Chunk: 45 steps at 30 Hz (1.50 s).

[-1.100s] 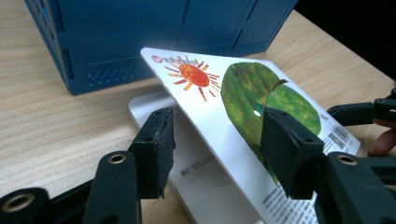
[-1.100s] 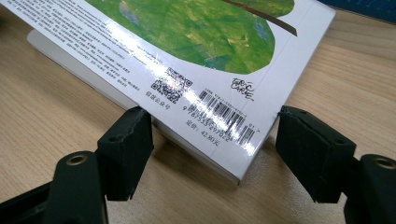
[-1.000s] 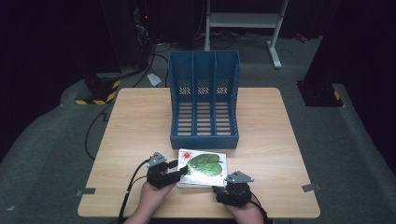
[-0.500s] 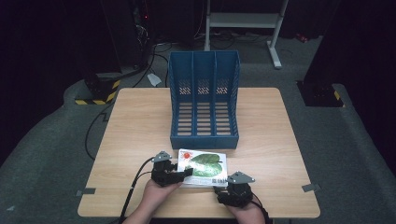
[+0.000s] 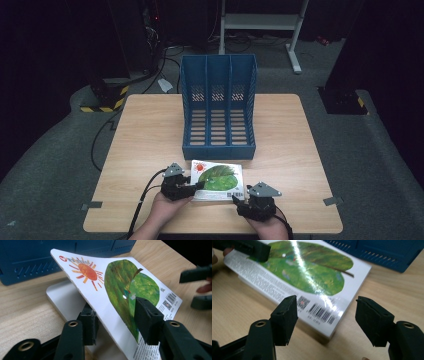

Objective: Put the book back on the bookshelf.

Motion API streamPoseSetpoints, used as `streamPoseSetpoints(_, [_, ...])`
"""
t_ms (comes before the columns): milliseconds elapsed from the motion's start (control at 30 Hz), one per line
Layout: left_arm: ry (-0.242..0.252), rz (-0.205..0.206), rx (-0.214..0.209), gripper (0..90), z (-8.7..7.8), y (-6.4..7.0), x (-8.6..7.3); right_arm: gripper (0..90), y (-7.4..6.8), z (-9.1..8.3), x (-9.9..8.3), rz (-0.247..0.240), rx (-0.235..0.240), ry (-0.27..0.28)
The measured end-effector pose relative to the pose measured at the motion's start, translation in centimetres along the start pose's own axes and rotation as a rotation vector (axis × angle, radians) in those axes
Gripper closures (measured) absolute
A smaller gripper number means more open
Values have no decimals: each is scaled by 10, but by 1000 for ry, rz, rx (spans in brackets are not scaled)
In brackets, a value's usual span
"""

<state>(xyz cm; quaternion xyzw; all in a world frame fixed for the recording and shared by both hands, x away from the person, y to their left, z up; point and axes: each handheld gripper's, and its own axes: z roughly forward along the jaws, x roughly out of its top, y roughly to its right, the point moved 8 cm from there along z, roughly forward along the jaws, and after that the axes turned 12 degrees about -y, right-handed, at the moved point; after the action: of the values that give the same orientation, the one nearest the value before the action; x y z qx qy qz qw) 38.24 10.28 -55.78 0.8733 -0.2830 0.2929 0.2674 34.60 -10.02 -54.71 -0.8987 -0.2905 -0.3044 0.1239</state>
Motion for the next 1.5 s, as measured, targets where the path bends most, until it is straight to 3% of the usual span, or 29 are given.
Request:
streamPoseSetpoints(100, [3,19,13,576,0,1,-1,366,7,-3,11,-7,-10,1])
streamPoseSetpoints(267, [35,76,4,617,-8,7,0,391,13,5,18,40,22,34])
streamPoseSetpoints(300, [40,87,9,623,-9,8,0,409,13,8,15,35,21,54])
streamPoseSetpoints(333, [42,108,18,628,-11,10,0,389,11,17,7,11,9,6])
streamPoseSetpoints(433, [48,131,33,635,-12,13,0,392,10,21,5,-27,2,-13])
streamPoseSetpoints(567, [52,156,46,638,-13,14,0,390,12,23,4,14,29,-13])
streamPoseSetpoints(800, [84,199,57,640,-17,19,2,390,15,24,8,31,49,1])
streamPoseSetpoints(933, [97,233,61,643,-17,22,4,366,21,27,10,64,62,-5])
streamPoseSetpoints(1367, [124,283,83,646,-21,28,4,353,24,26,10,99,97,6])
streamPoseSetpoints(1500, [138,307,80,646,-22,31,6,339,27,23,15,110,115,32])
